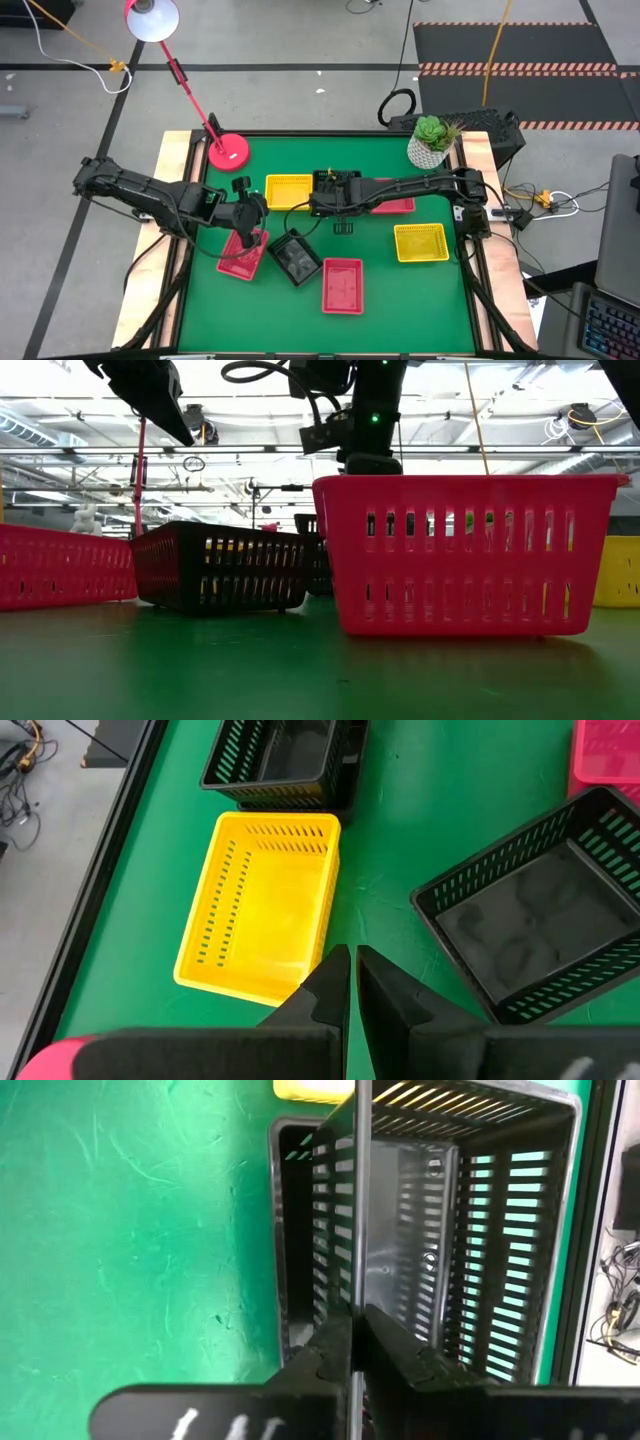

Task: Stack baskets by color
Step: Stack the bottom right black bin on top of the top black bin

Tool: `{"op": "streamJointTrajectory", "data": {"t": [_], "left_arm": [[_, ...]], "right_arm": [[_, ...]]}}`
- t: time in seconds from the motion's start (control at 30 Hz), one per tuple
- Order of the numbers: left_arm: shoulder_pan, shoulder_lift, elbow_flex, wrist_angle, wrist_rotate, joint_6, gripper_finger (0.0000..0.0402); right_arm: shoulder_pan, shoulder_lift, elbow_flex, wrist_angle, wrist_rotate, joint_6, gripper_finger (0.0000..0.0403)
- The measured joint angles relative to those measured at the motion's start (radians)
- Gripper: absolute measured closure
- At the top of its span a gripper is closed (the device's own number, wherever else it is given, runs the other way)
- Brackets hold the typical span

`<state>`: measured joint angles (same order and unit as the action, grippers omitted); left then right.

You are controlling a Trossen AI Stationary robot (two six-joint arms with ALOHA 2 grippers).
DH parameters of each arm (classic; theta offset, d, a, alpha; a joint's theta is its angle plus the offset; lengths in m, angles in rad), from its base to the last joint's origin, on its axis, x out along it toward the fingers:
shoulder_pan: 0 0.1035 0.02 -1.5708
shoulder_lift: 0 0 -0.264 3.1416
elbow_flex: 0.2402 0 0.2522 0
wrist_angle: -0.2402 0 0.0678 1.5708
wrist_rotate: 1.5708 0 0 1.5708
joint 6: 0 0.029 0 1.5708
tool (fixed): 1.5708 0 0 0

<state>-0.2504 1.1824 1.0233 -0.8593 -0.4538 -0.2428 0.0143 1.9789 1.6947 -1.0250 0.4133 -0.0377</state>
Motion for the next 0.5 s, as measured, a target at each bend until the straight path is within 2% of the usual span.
{"op": "streamJointTrajectory", "data": {"t": [0.5], "left_arm": [[0.000,0.000,0.000,0.000,0.000,0.000,0.0376]], "right_arm": [[0.000,0.000,0.000,0.001,-0.026,0.026,0.0375]]}}
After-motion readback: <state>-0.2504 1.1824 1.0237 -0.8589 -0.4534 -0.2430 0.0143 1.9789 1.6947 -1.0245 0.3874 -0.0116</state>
